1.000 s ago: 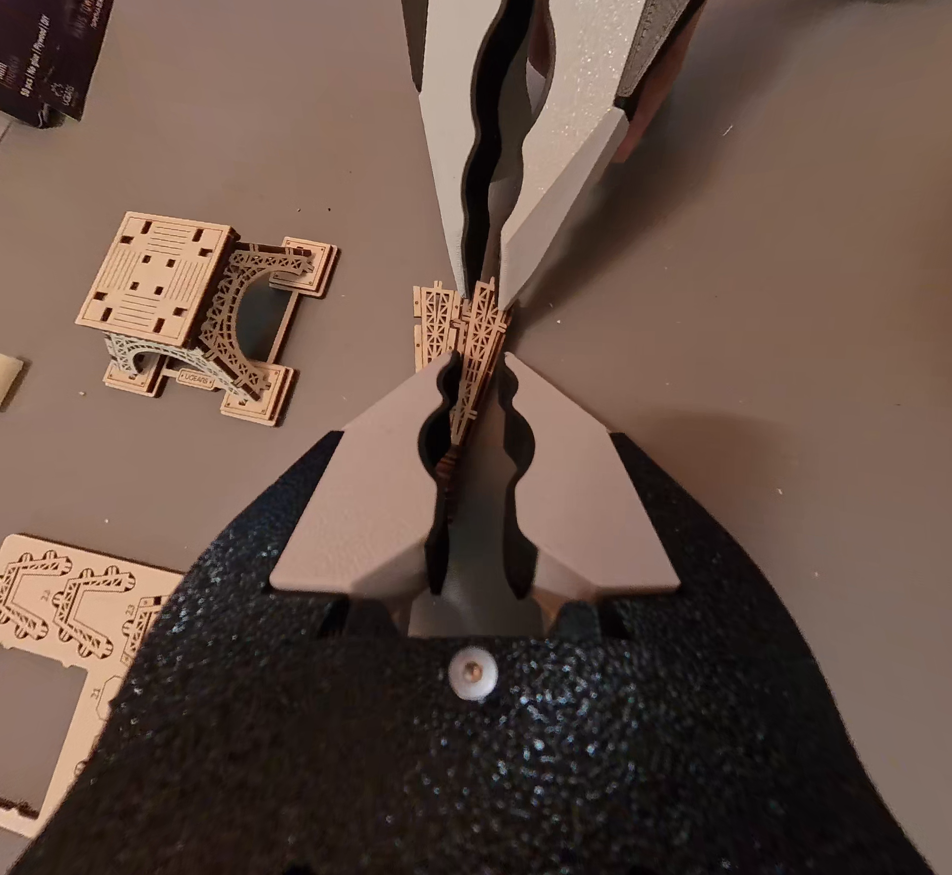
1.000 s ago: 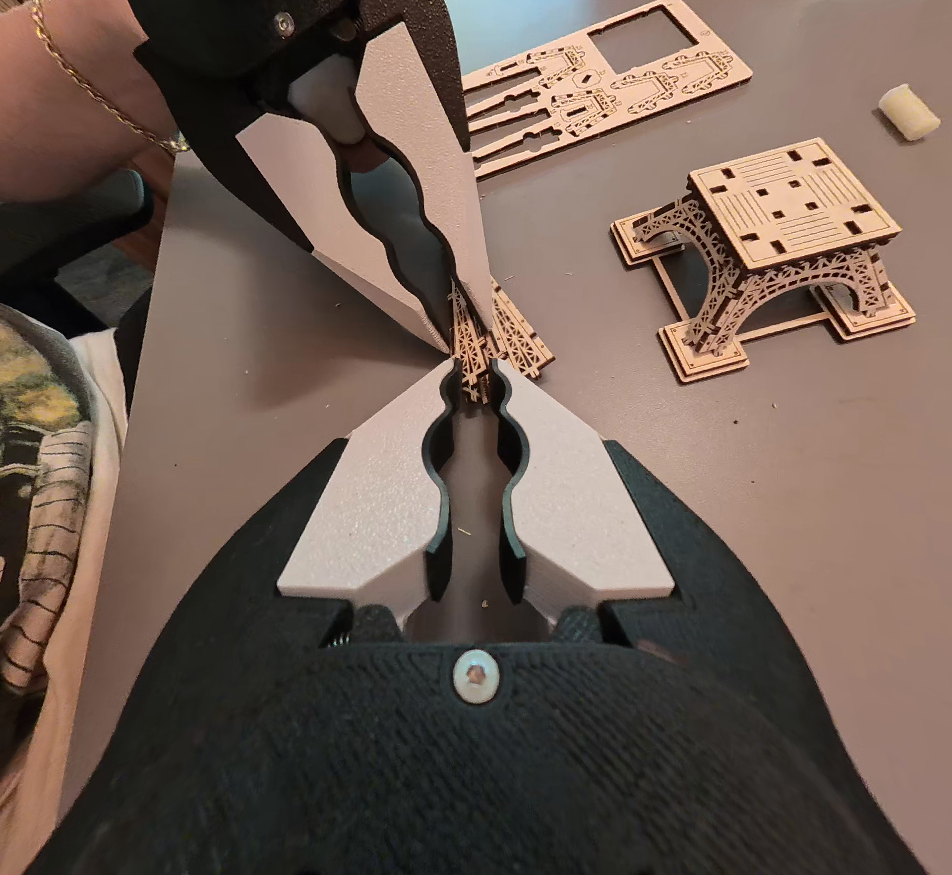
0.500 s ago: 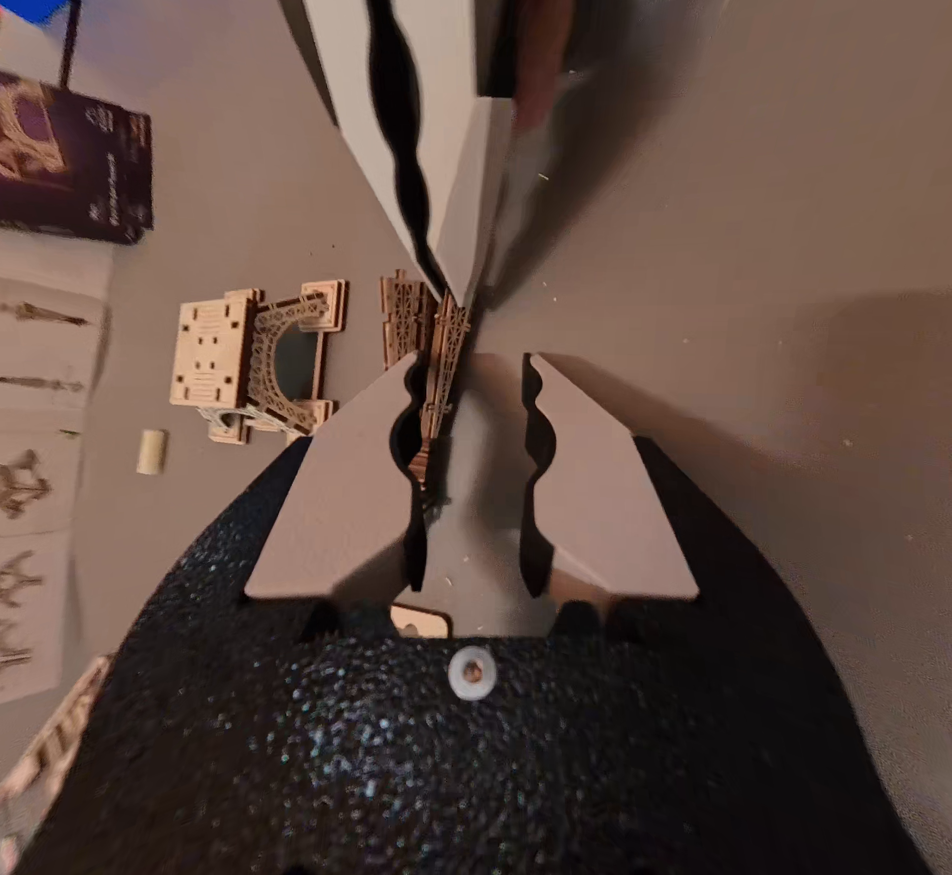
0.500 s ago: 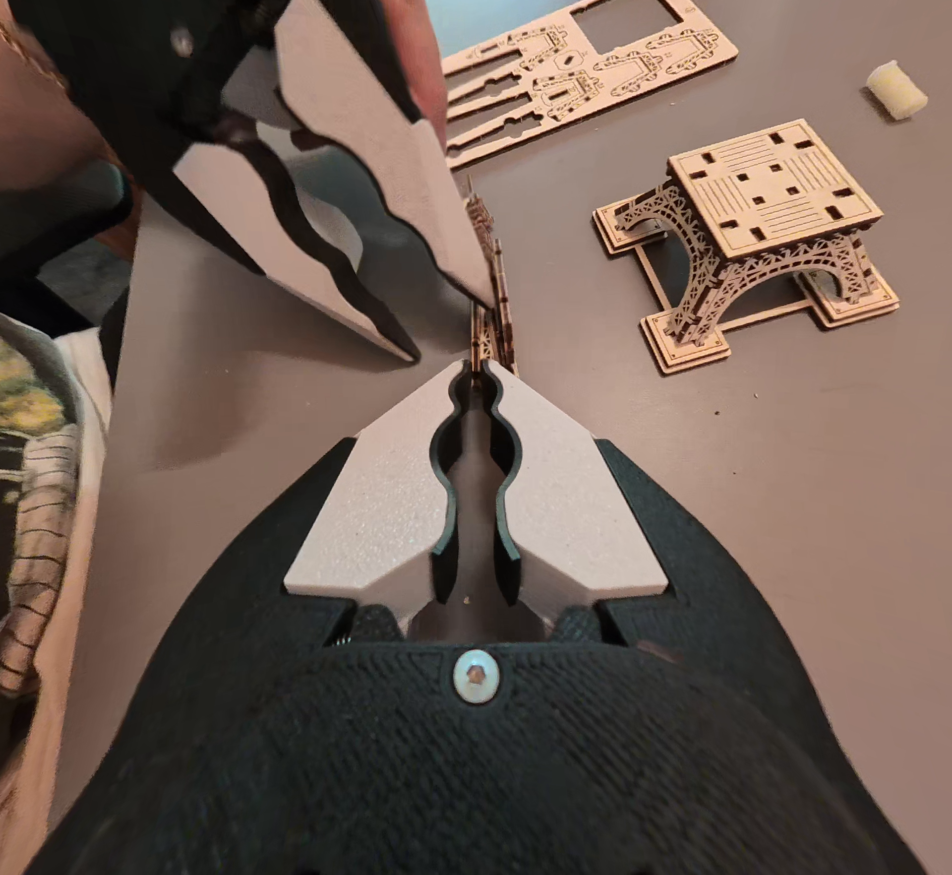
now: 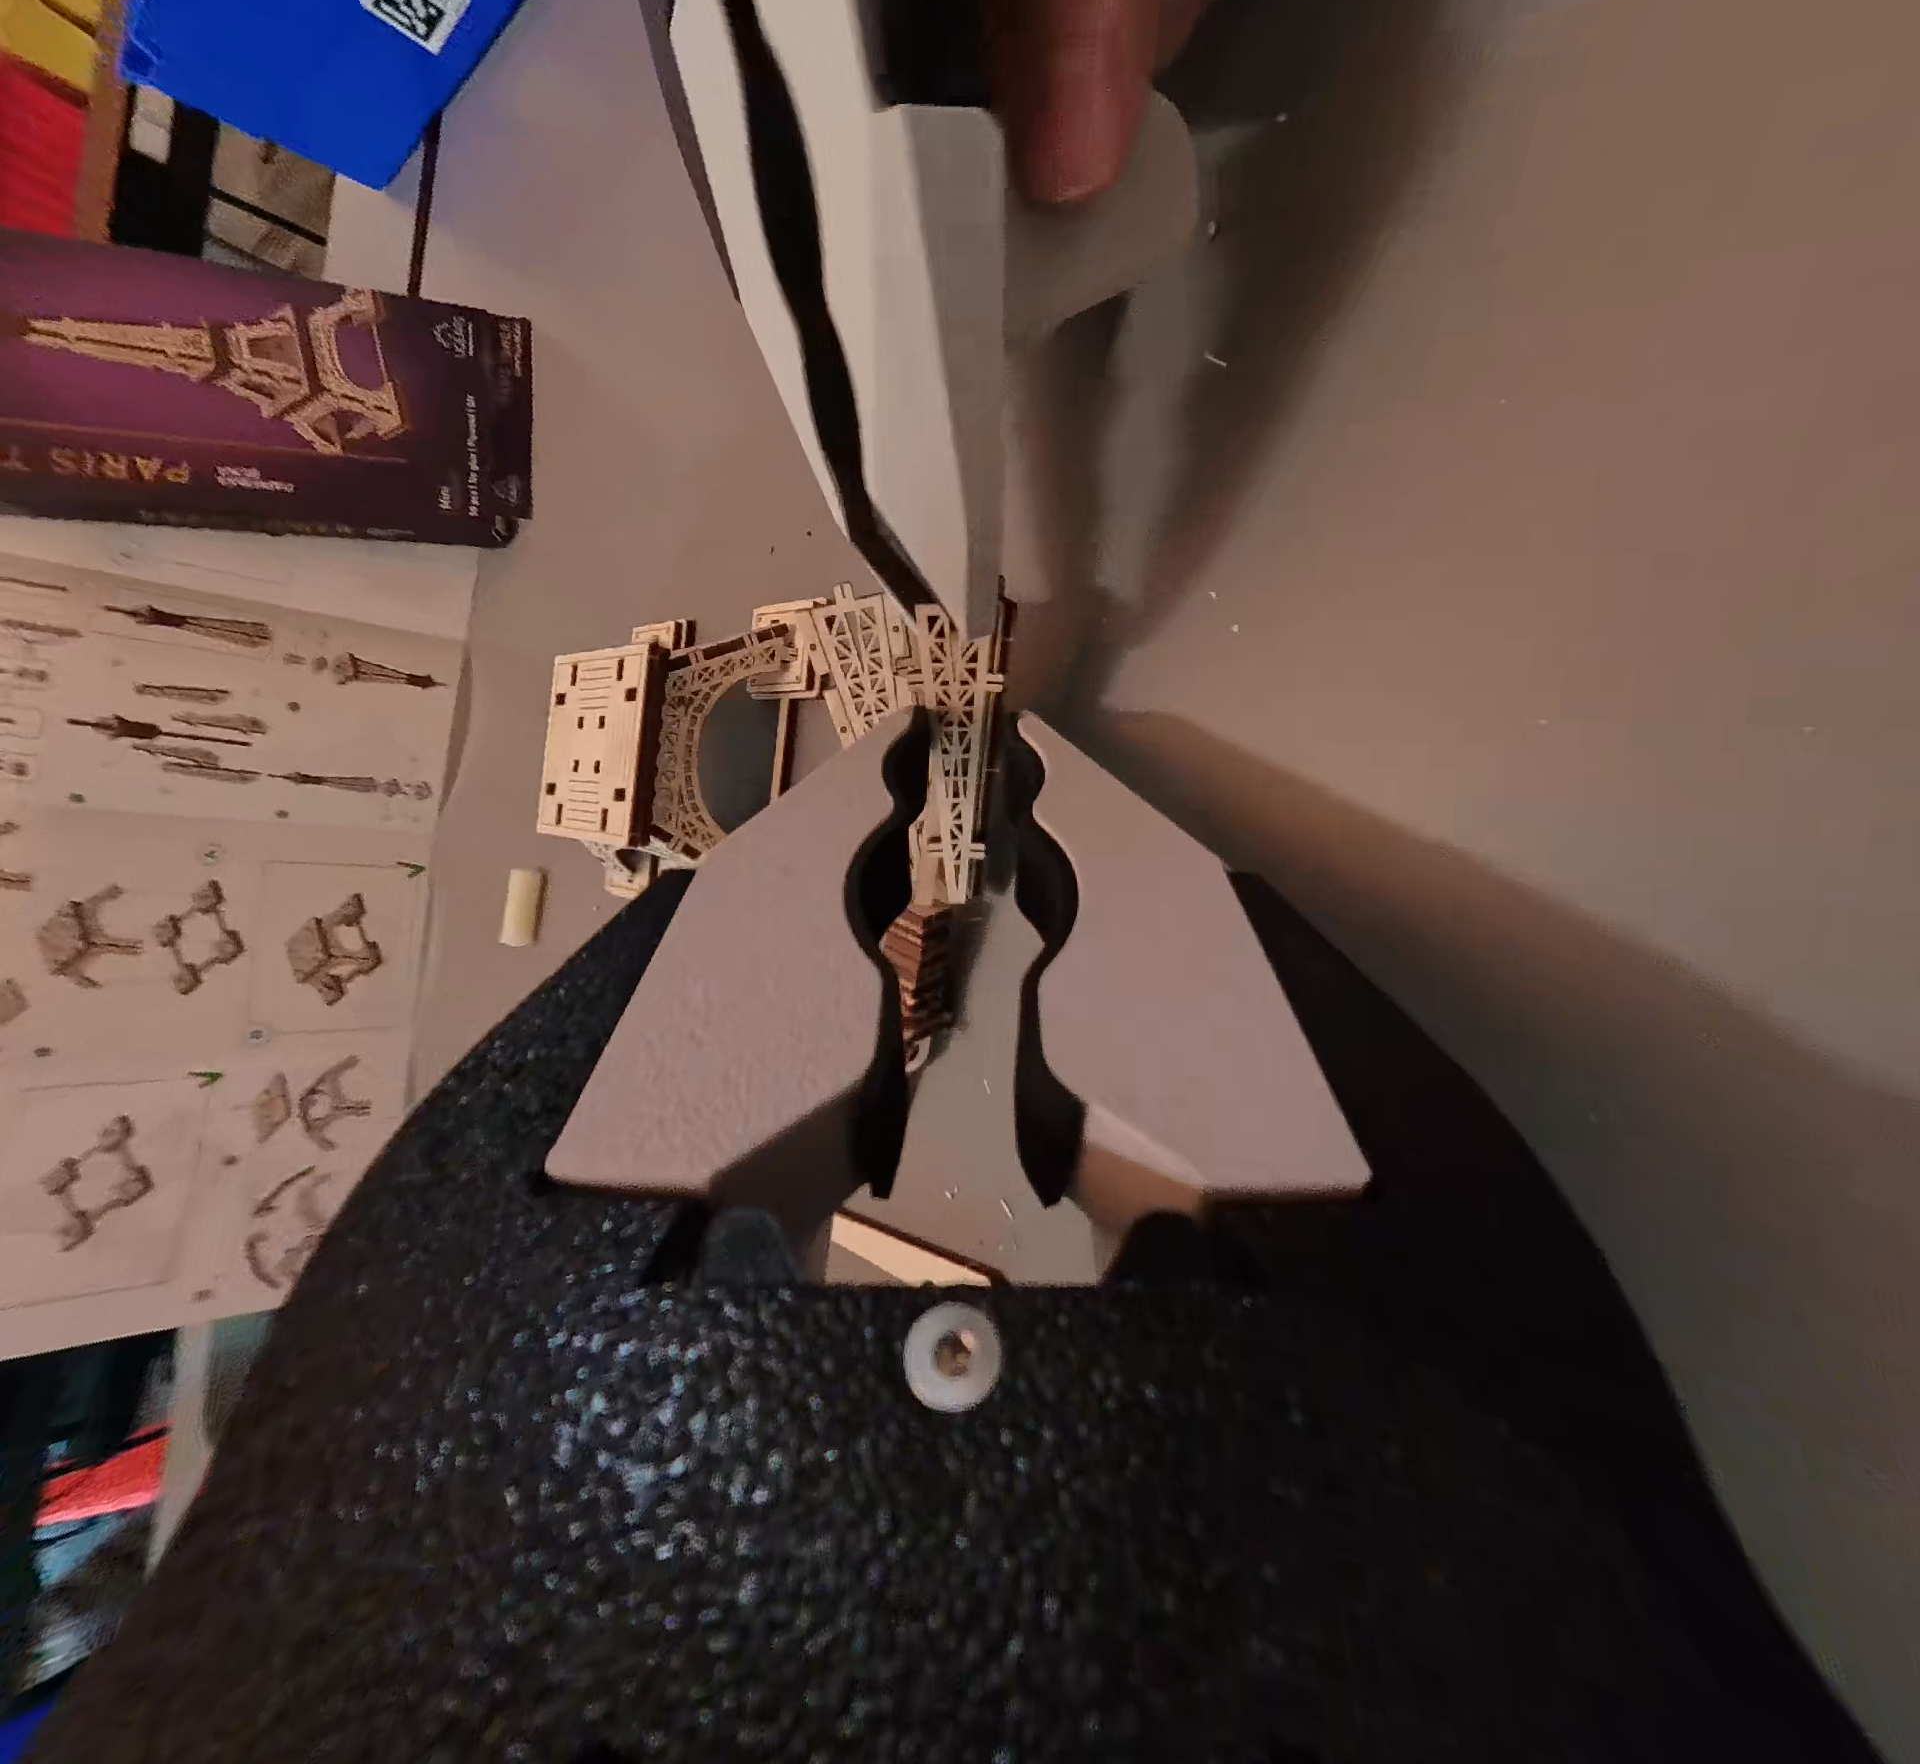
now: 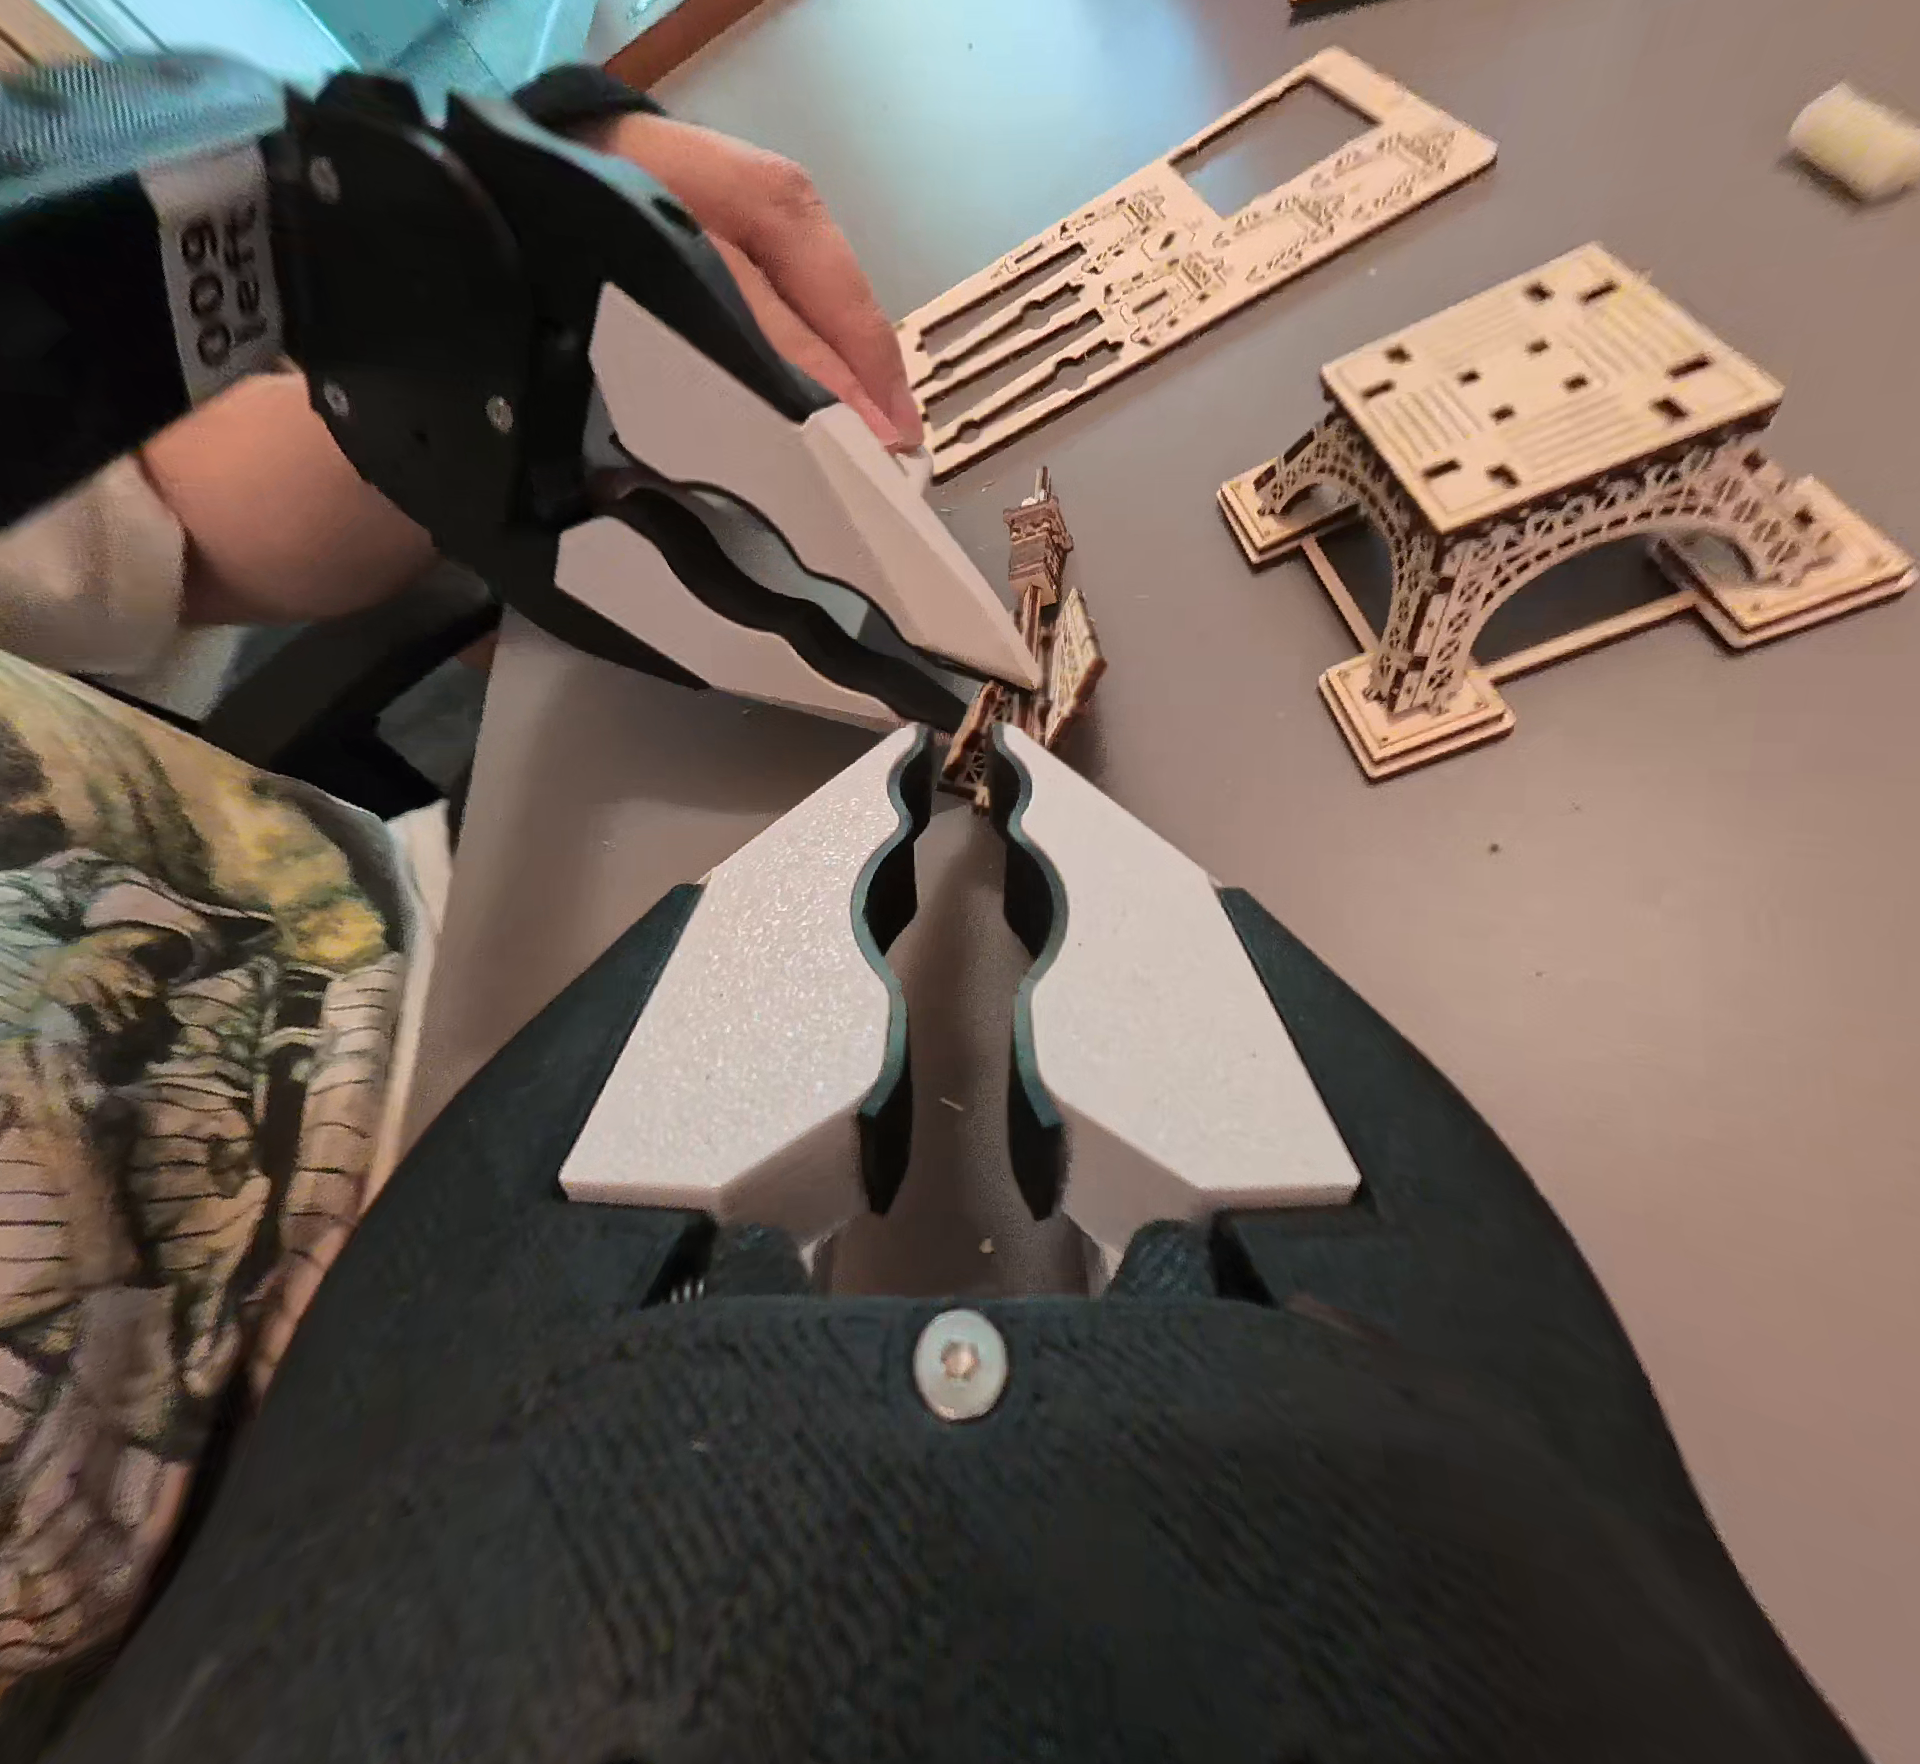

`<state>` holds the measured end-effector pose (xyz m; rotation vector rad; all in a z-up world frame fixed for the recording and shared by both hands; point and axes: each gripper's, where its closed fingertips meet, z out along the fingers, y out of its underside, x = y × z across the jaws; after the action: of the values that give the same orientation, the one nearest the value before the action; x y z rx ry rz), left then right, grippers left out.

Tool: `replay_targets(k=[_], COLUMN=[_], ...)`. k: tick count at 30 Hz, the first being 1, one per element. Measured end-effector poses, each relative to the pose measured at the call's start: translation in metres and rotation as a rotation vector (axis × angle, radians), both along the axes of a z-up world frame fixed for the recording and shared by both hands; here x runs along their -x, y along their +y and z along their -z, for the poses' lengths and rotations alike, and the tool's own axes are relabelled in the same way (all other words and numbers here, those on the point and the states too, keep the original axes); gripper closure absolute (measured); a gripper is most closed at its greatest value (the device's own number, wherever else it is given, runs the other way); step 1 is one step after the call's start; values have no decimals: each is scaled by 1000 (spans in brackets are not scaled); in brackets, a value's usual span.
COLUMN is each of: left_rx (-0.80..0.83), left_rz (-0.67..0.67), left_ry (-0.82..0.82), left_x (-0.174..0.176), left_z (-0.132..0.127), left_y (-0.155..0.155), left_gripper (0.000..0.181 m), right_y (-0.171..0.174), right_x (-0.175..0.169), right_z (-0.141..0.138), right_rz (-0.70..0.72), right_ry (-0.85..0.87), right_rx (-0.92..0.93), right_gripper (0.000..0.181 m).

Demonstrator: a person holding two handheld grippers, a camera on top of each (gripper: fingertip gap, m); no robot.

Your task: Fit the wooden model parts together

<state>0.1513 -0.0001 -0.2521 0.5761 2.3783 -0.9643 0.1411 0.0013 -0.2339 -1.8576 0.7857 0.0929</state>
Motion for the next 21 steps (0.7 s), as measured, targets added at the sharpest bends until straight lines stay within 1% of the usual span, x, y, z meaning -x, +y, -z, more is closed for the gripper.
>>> replay_targets(k=[2,5,6,8,9,11,12,15,17,21], left_rx=[0,1,0,-15,-26,-42,-48,-64,-72,-78], left_rz=[-14,-11,-12,-4,-1,7,10,16,22,26], left_ry=[66,179,214,271,298,340,354,378,379,375], left_x=[-1,1,1,1,2,2,2,2,2,2], left_z=[-1,-2,-2,-2,-1,0,1,2,3,4], left_y=[0,-1,-1,0,0,-1,-2,-3,-4,-5], left_gripper=[170,170,170,170,170,170,170,170,170,170], right_y=[1,0,-1,-5,-5,-3,-2,-2,-7,-7], right_x=[1,0,-1,-8,-9,-7,-4,-5,-9,-7], right_z=[-3,-1,-2,-5,-7,-5,-2,6,5,7], right_rz=[-25,-53,-62,-26,-38,-75,-97,-86,-53,-68], right_ry=[-102,-298,-370,-536,-620,-725,-734,-676,-665,-622], right_rx=[49,184,236,345,396,470,485,474,467,423], right_gripper=[167,165,161,150,146,146,144,148,158,166])
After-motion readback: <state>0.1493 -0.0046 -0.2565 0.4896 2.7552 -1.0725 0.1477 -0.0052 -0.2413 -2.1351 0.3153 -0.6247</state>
